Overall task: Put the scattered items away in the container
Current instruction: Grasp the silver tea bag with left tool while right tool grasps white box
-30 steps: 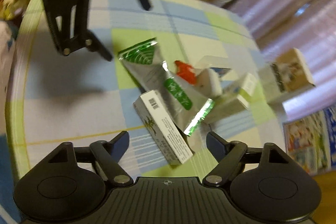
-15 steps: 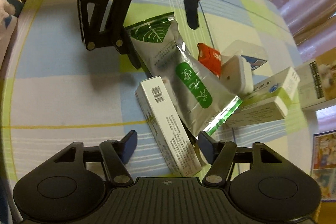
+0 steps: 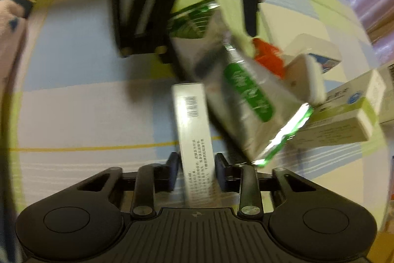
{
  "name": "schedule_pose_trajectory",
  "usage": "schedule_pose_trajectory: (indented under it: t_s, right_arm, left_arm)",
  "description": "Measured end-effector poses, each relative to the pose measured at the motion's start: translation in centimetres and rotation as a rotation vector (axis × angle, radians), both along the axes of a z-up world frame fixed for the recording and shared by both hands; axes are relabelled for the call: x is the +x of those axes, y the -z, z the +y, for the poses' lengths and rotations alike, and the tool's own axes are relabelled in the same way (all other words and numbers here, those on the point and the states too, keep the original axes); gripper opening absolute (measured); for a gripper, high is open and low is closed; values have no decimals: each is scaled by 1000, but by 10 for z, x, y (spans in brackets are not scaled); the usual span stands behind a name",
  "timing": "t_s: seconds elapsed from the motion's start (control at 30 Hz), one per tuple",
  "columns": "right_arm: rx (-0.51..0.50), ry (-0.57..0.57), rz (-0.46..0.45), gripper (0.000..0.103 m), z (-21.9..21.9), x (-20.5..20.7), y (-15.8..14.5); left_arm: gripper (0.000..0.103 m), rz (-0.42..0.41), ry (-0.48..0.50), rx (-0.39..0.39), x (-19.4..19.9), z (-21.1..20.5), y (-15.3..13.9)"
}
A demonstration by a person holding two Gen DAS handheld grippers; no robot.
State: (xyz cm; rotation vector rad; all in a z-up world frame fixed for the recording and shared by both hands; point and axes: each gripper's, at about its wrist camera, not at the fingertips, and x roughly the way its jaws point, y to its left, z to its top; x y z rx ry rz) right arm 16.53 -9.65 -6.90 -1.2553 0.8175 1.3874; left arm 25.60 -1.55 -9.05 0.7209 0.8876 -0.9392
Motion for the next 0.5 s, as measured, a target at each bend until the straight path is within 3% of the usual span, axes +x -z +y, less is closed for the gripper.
schedule_pose_trajectory:
  t_s: [0.5]
  right_arm:
    - [-23, 24, 44, 23, -12, -22, -4]
  left_arm:
    - [85, 151, -39, 2, 35, -14, 8]
